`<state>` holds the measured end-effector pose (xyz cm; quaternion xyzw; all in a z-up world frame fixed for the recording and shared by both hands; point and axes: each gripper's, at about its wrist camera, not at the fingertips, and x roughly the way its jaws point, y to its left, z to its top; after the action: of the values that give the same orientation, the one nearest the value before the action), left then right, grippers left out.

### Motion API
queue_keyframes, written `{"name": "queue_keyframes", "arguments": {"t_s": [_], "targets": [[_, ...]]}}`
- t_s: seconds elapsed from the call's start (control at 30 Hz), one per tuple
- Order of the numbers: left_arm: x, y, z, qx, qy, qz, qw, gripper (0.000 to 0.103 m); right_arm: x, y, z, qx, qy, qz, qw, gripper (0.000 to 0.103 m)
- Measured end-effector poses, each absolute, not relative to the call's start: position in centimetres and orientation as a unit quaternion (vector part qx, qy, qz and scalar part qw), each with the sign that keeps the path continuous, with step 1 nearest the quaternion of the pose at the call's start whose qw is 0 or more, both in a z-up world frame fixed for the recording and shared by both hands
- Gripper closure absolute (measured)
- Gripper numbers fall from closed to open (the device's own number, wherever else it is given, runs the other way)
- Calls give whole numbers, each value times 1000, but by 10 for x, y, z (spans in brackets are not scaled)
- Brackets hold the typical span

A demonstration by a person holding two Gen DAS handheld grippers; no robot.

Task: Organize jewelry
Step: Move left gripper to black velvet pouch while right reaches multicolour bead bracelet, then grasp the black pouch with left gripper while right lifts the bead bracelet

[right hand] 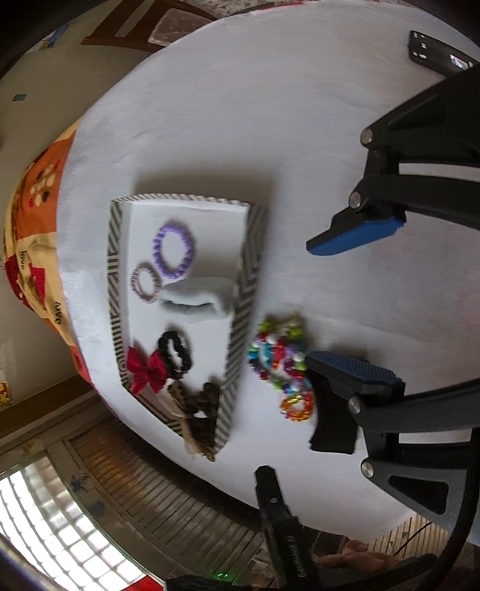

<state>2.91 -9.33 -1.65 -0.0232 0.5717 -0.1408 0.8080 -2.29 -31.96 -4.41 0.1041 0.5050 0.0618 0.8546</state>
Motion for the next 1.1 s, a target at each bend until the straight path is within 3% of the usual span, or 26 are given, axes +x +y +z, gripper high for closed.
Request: {"name": "queue_keyframes", "arguments": {"t_s": [0.37,0.57,0.7,0.87,0.97,1.1], "targets": [[8,-126,-40,41,577,-235,781,75,-21,-319,-49,97,511,70,851,46],[8,-135,-57,83,595,-237,763,75,7,-301,-56,81,516,98,847,47],[3,-129,-63,75,606,-242,754,75,26,-285,-66,70,523,115,841,68],[3,-120,-64,53,618,-245,745,75,44,-276,-88,67,539,117,831,78],[4,-118,-64,45,620,-242,745,75,41,-276,-84,73,532,129,834,94],[4,-118,-64,46,619,-241,746,75,31,-282,-69,83,517,137,841,94]]}}
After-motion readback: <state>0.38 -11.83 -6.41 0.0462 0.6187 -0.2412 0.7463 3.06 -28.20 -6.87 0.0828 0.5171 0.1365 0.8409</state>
